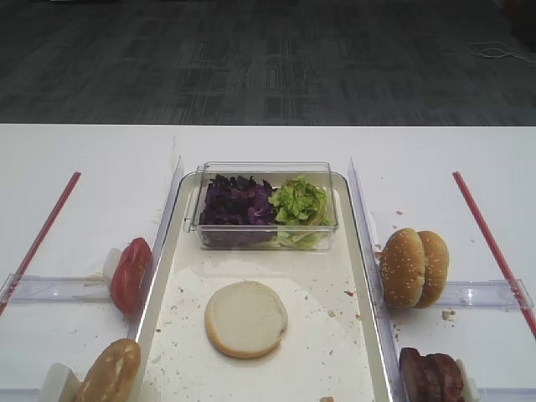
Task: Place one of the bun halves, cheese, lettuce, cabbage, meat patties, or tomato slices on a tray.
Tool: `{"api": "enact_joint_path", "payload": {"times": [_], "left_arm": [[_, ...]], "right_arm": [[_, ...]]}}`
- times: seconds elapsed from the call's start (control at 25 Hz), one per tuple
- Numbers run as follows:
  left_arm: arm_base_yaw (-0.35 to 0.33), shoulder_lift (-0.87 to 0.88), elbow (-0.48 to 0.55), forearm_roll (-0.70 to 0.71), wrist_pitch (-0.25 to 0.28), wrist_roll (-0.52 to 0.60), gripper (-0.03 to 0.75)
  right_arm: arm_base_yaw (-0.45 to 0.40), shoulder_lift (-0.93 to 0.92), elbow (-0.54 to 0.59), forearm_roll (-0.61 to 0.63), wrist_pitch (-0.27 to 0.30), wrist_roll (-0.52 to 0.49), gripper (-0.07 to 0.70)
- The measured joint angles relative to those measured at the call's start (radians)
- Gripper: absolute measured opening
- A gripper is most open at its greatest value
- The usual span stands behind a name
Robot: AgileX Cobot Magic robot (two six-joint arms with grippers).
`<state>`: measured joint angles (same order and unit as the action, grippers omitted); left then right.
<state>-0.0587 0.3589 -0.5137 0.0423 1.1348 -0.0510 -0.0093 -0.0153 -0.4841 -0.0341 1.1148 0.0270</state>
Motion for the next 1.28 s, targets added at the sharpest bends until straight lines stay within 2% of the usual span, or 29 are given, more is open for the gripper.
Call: {"api": "enact_joint_path", "payload": {"times": [0.36, 0.64, 1.28], "left_arm": [[0.000, -0.250, 0.017, 0.000, 0.031, -0.002, 0.667], [0.000, -0.361, 0.021, -0.022, 0.040, 0.014, 0.667], [0.000, -0.377, 0.021, -0.028, 0.044, 0.024, 0.667]], "right_arm": [[0.000, 0.000, 0.000, 0.000, 0.000, 0.000, 0.589], [0.000, 0.000, 0.000, 0.000, 0.000, 0.000, 0.589], [0.000, 0.000, 0.000, -0.001, 0.000, -0.002, 0.589]]}}
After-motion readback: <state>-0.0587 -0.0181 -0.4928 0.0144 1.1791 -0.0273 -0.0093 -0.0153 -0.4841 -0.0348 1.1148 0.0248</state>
